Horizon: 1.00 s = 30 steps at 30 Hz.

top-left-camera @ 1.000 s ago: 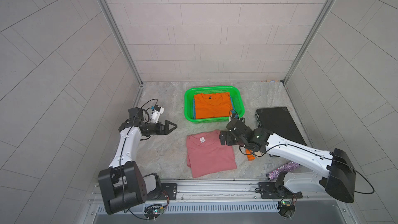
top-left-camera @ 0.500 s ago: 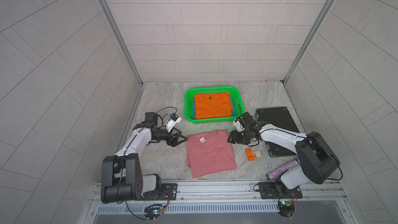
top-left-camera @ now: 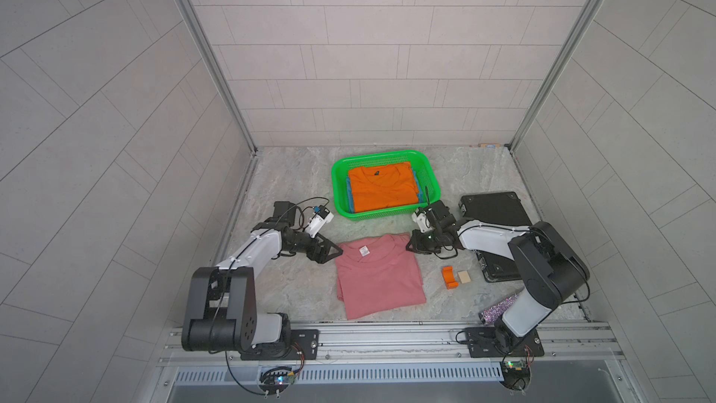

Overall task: Put the folded t-shirts into the basket
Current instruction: Pick up the T-shirt from the center of the board.

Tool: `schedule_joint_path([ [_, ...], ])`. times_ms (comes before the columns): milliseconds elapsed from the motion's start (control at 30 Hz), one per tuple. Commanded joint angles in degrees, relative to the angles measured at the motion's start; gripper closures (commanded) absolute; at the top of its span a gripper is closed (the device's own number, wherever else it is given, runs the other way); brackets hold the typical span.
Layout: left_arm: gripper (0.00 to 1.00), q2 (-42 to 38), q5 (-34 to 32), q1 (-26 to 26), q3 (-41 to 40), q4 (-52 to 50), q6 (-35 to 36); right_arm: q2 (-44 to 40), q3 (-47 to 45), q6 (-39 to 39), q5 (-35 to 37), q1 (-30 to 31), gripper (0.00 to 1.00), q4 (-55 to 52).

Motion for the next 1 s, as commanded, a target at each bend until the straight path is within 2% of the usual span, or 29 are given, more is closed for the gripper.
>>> schedule_joint_path([
  [0,0.09,-0.44,-2.46,-1.03,0.44,-0.41,-2.68,-4.45,-5.23,6.38,4.42,0.1,0.98,0.37],
  [233,0.09,0.62,-2.9,-1.98,1.76,-1.99,-3.46,-14.38,-13.91,23.46,13.47,3.63,1.0,1.92],
  [300,0.09,1.0,-3.27,-2.95,1.93,-1.99,-4.23,-15.84,-14.31,25.85,16.03,4.63,0.99,2.01],
  [400,0.09,2.24,-3.61,-5.01,2.91,-2.73,-5.48,-16.5,-12.37,24.67,18.17,5.51,0.84,-0.86],
  [567,0.1,2.9,-3.62,-6.21,4.79,-4.53,-5.94,-18.83,-10.58,19.67,17.56,5.26,0.46,-5.57],
  [667,0.11,4.95,-2.16,-6.96,6.57,-4.5,-8.41,-19.59,-10.84,14.82,13.2,2.47,0.39,-5.71],
  [733,0.13,6.65,-1.12,-7.63,7.95,-4.07,-11.13,-19.3,-10.32,11.75,8.57,-0.03,0.39,-5.99],
  [800,0.21,7.01,-0.04,-7.69,8.31,-1.82,-15.27,-19.01,-9.91,8.82,4.81,-2.15,0.4,-5.7],
  [967,0.23,3.43,2.88,-7.09,9.33,-2.36,-21.52,-17.94,-10.57,4.04,-9.18,-9.25,0.45,-5.25],
])
